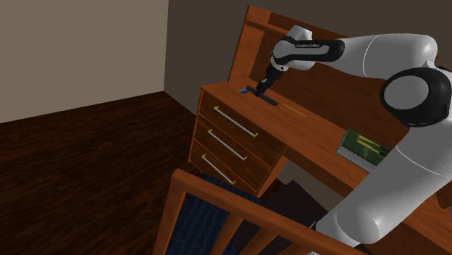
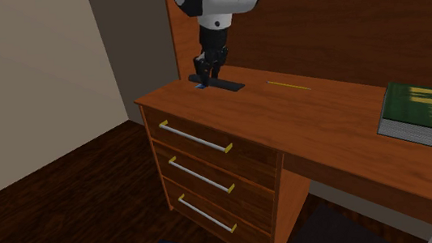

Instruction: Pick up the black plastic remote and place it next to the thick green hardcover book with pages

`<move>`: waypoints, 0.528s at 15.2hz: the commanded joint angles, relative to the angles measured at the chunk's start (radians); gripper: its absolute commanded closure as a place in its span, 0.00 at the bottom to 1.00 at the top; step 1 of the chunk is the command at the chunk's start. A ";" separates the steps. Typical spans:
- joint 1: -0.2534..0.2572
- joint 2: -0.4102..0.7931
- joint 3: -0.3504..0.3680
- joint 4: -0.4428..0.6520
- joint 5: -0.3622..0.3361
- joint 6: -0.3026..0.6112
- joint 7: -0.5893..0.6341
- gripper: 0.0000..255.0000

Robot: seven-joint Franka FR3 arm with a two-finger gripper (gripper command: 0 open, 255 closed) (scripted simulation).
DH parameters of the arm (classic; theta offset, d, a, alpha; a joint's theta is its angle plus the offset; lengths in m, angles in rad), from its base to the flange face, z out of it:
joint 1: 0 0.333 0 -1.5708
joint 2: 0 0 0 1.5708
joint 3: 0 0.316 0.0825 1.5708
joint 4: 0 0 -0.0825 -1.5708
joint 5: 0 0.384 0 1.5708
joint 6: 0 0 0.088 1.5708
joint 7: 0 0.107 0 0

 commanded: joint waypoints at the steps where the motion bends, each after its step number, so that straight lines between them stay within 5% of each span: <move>1: -0.005 -0.078 -0.006 -0.094 -0.014 0.018 -0.009 1.00; 8: -0.040 -0.336 -0.030 -0.369 -0.071 0.038 -0.042 1.00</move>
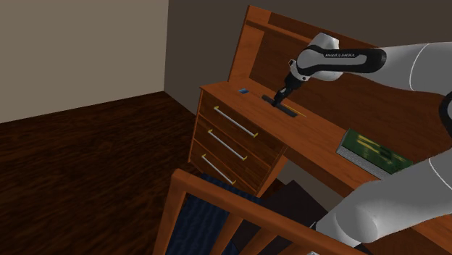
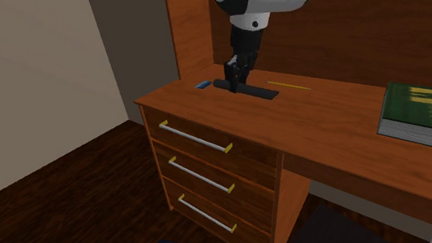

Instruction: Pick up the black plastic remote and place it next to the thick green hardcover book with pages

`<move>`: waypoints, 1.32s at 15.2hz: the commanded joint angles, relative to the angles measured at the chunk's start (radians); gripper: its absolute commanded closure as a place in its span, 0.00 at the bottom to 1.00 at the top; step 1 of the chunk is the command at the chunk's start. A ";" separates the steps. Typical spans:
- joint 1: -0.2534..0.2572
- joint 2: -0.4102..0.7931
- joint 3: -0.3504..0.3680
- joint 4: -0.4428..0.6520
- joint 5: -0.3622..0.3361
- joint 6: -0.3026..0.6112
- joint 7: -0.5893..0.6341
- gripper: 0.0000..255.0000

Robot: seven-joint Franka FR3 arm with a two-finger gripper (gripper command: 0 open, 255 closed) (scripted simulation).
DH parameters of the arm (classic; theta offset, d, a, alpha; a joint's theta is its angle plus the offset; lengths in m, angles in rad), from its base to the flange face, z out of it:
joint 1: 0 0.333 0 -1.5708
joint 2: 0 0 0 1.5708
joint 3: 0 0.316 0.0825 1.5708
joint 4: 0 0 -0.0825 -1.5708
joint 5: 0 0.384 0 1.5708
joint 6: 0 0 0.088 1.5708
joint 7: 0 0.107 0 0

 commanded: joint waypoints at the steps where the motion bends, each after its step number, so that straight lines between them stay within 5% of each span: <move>1: -0.014 -0.070 -0.009 -0.075 -0.016 0.005 -0.014 1.00; 10: -0.108 -0.404 -0.051 -0.334 -0.103 -0.068 -0.078 1.00; 20: -0.268 -0.771 -0.131 -0.511 -0.214 -0.264 -0.208 1.00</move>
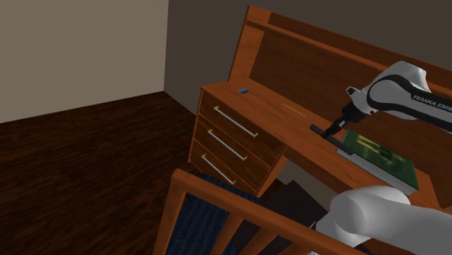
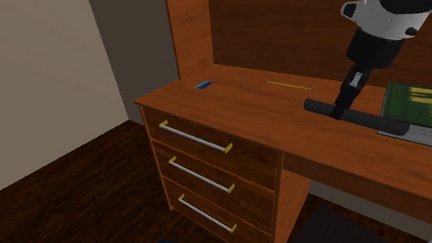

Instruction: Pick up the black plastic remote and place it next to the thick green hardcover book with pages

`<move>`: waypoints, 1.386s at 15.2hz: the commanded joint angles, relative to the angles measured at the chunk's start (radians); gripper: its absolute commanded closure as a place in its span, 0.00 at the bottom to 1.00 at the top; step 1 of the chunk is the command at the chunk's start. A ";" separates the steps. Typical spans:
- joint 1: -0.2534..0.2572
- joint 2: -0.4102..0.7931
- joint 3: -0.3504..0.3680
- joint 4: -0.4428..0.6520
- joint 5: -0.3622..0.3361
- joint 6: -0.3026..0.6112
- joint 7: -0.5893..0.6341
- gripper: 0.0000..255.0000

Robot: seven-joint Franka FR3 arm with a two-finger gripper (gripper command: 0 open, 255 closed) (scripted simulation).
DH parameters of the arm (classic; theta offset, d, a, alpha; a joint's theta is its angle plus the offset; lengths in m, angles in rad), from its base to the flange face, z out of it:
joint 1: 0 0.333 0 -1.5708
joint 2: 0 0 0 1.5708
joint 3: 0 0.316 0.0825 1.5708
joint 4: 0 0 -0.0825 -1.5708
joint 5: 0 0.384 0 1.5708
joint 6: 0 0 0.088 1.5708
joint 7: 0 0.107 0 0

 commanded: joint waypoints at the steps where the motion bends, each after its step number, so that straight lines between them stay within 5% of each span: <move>1: -0.036 -0.071 -0.019 -0.024 -0.023 -0.050 -0.031 1.00; 14: -0.285 -0.394 -0.216 -0.027 -0.220 -0.375 -0.313 1.00; 21: -0.323 -0.427 -0.272 -0.105 -0.273 -0.334 -0.333 1.00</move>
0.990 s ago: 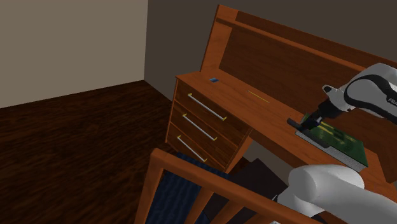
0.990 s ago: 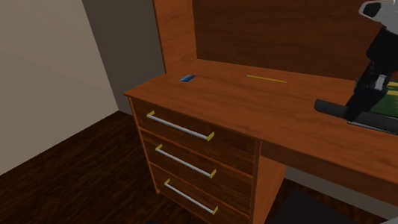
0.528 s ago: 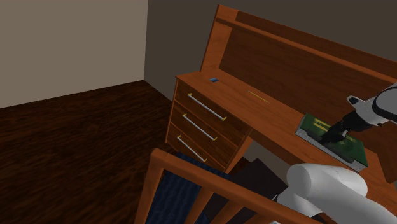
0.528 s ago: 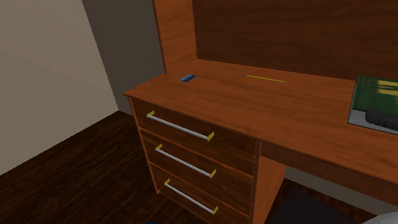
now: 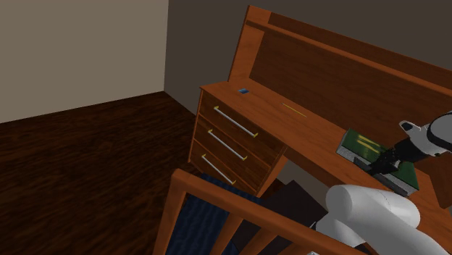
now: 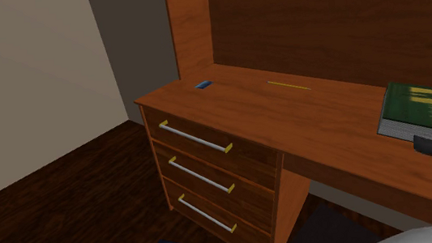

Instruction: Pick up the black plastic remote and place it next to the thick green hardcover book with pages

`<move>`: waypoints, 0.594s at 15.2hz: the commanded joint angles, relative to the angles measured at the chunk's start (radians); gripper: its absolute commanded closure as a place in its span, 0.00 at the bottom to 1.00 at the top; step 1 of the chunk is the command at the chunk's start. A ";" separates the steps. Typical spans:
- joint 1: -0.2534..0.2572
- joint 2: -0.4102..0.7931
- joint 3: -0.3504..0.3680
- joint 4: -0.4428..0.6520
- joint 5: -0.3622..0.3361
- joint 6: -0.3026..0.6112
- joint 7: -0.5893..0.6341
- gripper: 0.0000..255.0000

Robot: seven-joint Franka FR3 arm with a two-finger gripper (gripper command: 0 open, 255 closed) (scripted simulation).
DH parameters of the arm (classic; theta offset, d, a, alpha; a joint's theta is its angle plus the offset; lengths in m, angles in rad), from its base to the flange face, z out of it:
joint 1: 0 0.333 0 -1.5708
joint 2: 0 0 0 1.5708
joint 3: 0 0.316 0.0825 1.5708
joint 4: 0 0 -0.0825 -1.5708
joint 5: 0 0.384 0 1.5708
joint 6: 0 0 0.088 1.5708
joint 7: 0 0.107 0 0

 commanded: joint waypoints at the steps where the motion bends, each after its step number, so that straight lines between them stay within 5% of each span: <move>1: -0.009 -0.006 -0.018 -0.026 -0.017 0.019 -0.003 1.00; 9: -0.058 -0.026 -0.098 -0.126 -0.092 0.091 -0.021 1.00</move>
